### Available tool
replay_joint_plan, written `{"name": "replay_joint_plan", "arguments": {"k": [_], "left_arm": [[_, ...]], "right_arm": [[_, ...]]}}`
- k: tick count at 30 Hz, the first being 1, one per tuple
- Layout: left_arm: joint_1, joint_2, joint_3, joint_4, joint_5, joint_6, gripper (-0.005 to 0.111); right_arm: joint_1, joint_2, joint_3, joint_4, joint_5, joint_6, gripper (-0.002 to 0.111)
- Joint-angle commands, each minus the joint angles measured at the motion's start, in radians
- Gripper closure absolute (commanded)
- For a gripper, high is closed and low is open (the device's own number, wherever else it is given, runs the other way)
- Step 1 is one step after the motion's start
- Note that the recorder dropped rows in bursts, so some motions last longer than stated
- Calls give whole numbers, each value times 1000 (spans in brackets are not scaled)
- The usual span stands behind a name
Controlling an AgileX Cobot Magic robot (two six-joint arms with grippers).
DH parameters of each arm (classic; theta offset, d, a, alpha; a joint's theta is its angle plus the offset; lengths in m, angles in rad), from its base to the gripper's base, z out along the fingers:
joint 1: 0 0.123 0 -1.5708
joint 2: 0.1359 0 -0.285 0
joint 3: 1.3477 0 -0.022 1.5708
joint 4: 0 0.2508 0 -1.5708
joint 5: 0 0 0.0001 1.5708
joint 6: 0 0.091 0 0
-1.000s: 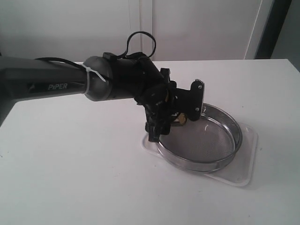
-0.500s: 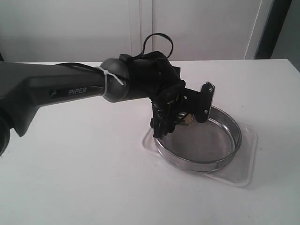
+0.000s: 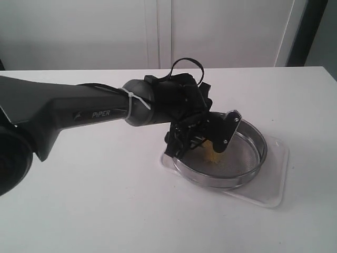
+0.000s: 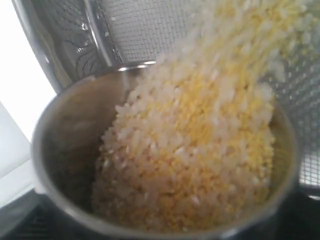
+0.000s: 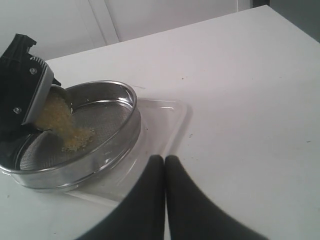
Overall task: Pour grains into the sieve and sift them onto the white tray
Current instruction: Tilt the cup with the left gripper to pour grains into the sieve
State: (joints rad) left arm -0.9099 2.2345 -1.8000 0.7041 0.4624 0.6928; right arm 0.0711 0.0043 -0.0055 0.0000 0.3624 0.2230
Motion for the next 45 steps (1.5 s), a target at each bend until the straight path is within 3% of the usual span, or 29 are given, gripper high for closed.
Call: {"name": "replay_joint_plan", "arguments": {"k": [1,11,19,27,45], "left_arm": [[-28,4,-5,49,-27,-11,107],[-62,4,-5,235,-38,-11,107],[-72,3,-5,283,-73,-11,107],[-72,-2,-5,283,-15,-16,107],[-69,-34,-5,376,-17,114,107]], "right_arm": [[-2,-4,6,0,-13,-7,108],[-2,-4,6,0,-13,-7,108],[-2,-4,6,0,-13,-7,108],[-2,-4,6,0,-13,-7,108],[-2,-4,6,0,-13,-7,108]]}}
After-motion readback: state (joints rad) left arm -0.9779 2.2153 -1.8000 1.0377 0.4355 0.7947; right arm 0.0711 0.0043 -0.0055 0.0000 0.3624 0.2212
